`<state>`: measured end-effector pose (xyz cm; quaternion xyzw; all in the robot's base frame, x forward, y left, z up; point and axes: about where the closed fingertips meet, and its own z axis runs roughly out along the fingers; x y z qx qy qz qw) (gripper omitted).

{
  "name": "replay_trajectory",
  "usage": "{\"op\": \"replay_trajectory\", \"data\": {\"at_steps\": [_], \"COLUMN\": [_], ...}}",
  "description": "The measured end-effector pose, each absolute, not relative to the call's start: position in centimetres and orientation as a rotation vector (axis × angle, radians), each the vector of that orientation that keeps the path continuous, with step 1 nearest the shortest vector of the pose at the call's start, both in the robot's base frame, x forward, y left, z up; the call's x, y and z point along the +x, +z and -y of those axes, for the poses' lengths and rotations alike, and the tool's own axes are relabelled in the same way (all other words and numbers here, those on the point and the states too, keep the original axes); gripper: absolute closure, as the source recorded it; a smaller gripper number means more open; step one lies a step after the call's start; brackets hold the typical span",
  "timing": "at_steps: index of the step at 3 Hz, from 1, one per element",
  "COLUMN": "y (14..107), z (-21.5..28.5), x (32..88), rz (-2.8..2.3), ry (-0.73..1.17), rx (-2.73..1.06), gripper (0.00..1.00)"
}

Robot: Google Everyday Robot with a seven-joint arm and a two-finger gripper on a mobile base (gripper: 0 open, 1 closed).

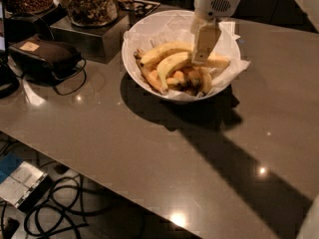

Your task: Pick banana from white bowl

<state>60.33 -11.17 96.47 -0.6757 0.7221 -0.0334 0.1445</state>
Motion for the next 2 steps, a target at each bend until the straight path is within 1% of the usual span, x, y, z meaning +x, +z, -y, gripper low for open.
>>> {"op": "replay_trajectory", "data": {"at_steps": [2], "y": [94.1], "z": [11.6], "x": [61.4], "rz": [-2.121], "ry": [-0.067], "rx": [-1.968], "gripper": [0.39]}}
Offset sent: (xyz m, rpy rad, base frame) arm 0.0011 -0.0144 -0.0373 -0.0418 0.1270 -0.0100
